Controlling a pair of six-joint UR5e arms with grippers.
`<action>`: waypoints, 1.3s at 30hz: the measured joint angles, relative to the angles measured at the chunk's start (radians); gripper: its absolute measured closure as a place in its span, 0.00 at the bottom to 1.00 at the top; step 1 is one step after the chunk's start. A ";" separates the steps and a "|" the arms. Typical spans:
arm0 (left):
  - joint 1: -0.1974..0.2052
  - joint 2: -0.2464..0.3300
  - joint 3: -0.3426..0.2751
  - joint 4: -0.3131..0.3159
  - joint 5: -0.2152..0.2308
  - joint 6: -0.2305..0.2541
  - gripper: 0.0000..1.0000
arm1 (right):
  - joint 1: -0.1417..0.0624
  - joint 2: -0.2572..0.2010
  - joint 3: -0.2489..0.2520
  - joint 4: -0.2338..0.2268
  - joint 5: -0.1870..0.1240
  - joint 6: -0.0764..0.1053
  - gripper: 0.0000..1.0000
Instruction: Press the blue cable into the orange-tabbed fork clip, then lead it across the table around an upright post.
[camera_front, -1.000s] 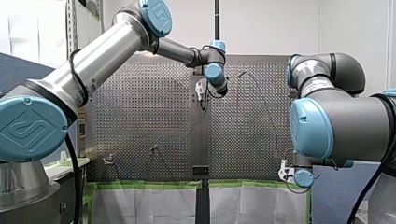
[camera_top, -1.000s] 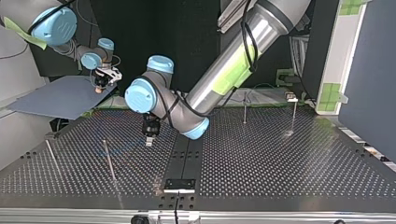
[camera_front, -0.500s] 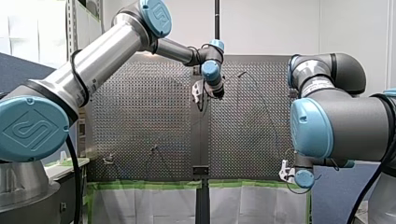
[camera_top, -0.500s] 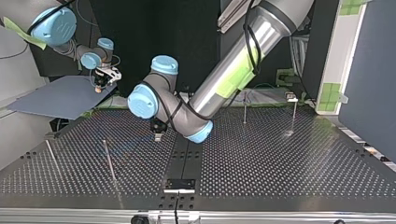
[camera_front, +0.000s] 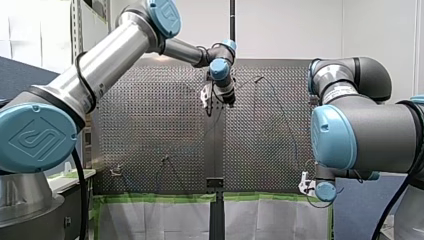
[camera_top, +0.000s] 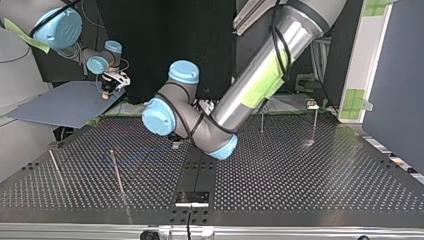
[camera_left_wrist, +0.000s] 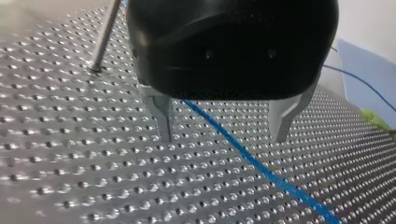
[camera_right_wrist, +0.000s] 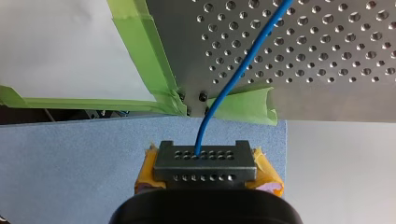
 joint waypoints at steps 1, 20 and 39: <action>0.004 0.006 0.000 -0.012 0.005 -0.002 0.00 | 0.000 0.000 0.000 0.000 0.000 0.000 1.00; -0.005 0.057 0.000 -0.087 0.061 0.019 0.00 | 0.004 0.003 0.000 -0.002 0.000 0.000 1.00; -0.077 0.108 0.038 0.023 0.169 0.196 0.00 | 0.005 0.004 0.000 -0.002 0.000 0.010 1.00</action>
